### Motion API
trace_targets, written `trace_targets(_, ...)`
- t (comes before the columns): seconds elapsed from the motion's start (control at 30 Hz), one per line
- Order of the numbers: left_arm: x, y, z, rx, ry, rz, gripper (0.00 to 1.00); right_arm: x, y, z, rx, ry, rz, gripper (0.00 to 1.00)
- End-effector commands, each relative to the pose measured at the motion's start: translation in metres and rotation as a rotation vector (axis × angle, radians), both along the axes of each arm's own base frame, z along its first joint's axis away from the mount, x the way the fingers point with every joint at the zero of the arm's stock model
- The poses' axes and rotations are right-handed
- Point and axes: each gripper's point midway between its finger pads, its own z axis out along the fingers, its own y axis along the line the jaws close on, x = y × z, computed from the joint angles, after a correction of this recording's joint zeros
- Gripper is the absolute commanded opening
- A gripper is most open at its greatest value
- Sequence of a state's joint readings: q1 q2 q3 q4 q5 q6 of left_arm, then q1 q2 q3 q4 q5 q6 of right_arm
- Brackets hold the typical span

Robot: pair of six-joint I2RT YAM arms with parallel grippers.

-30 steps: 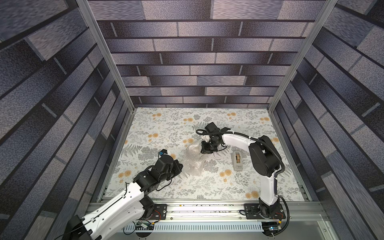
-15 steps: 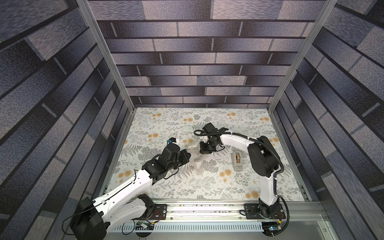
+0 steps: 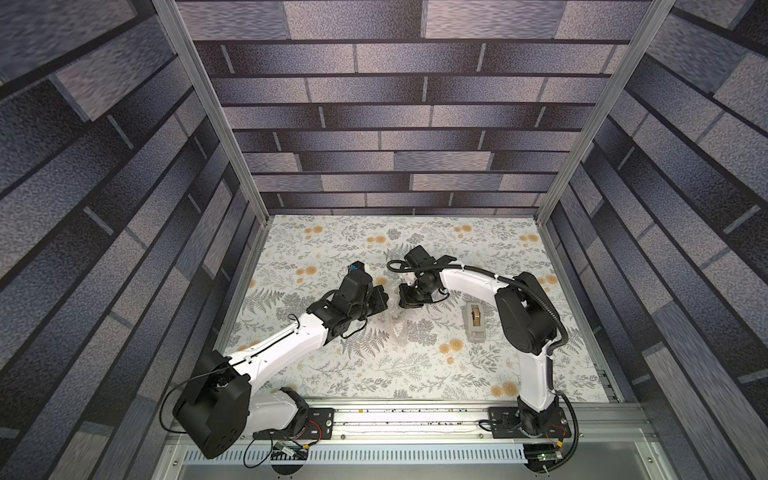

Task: Wrap bowls in bubble wrap
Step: Wrap the bowl in bubble wrap.

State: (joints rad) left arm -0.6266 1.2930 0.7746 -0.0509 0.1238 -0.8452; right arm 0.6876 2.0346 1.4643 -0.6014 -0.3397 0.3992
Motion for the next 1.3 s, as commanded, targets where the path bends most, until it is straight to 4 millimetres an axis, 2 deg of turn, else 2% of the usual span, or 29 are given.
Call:
trace_targets(0.0, 0.020, -0.012, 0.018, -0.009, -0.079, -0.030, 0.02, -0.017, -0.004, -0.020, -0.065, 0.043, 0.042, 0.06)
trace_targets(0.23, 0.034, -0.028, -0.003, -0.003, -0.047, -0.048, 0.02, -0.020, -0.005, -0.021, -0.061, 0.047, 0.044, 0.06)
trace_targets(0.53, 0.046, -0.029, -0.031, 0.060, -0.019, -0.039, 0.02, -0.022, -0.004, -0.014, -0.038, 0.038, 0.046, 0.10)
trace_targets(0.6, 0.049, -0.028, -0.033, 0.072, -0.018, -0.037, 0.02, -0.019, -0.001, 0.004, -0.007, 0.007, 0.046, 0.16)
trace_targets(0.73, 0.052, -0.028, -0.033, 0.080, -0.022, -0.040, 0.02, -0.018, -0.004, 0.015, -0.008, -0.018, 0.037, 0.38)
trace_targets(0.8, 0.053, -0.028, -0.033, 0.081, -0.022, -0.041, 0.03, -0.016, -0.008, 0.020, -0.011, -0.033, 0.030, 0.45)
trace_targets(1.13, 0.054, -0.024, -0.034, 0.082, -0.026, -0.039, 0.04, -0.011, -0.022, 0.045, 0.003, -0.099, -0.014, 0.56)
trace_targets(1.27, 0.056, -0.022, -0.034, 0.074, -0.027, -0.036, 0.05, -0.011, -0.022, 0.054, 0.040, -0.119, -0.013, 0.66)
